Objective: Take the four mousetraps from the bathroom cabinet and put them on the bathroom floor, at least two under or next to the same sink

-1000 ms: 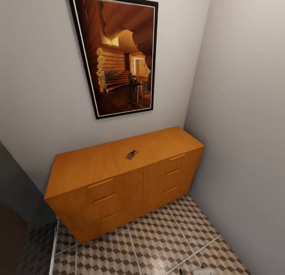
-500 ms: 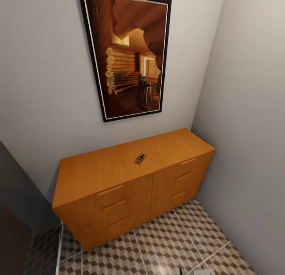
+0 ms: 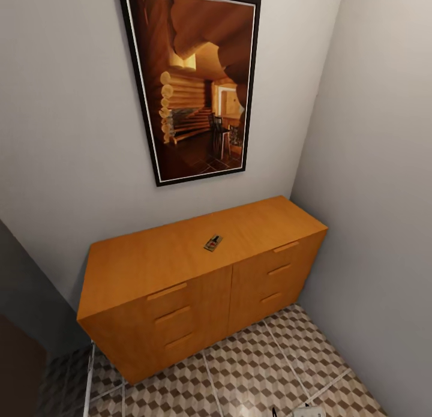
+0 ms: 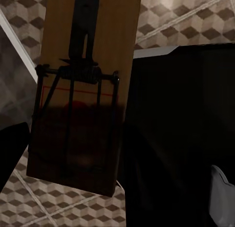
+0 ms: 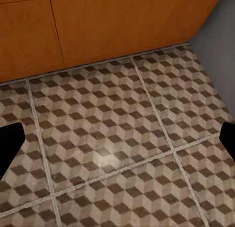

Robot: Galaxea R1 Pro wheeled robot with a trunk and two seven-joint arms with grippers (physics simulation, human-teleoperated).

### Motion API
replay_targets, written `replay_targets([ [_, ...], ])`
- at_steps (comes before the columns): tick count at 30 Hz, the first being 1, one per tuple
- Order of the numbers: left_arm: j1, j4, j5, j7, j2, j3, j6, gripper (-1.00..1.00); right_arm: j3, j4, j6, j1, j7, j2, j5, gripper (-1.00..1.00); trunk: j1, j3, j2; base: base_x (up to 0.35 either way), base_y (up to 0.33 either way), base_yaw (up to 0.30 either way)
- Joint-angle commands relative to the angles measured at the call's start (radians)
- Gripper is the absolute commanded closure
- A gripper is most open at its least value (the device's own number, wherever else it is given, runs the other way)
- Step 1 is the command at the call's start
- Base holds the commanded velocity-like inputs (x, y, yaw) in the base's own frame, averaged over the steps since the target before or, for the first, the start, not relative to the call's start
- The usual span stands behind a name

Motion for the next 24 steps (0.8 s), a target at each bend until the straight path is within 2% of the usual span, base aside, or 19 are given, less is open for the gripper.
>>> replay_targets([
  [1,-0.001,0.004,0.008,-0.003,-0.001,-0.008,-0.006,1.00,0.009,0.001,-0.002,-0.001,-0.005,0.000,-0.006,-1.00,0.001,-0.002,-0.002,0.000,0.000,0.000],
  [24,-0.001,0.003,0.008,-0.003,-0.001,-0.008,-0.006,1.00,0.007,-0.002,-0.002,-0.001,-0.007,-0.002,-0.005,-1.00,0.001,-0.002,-0.002,0.000,0.000,0.000],
])
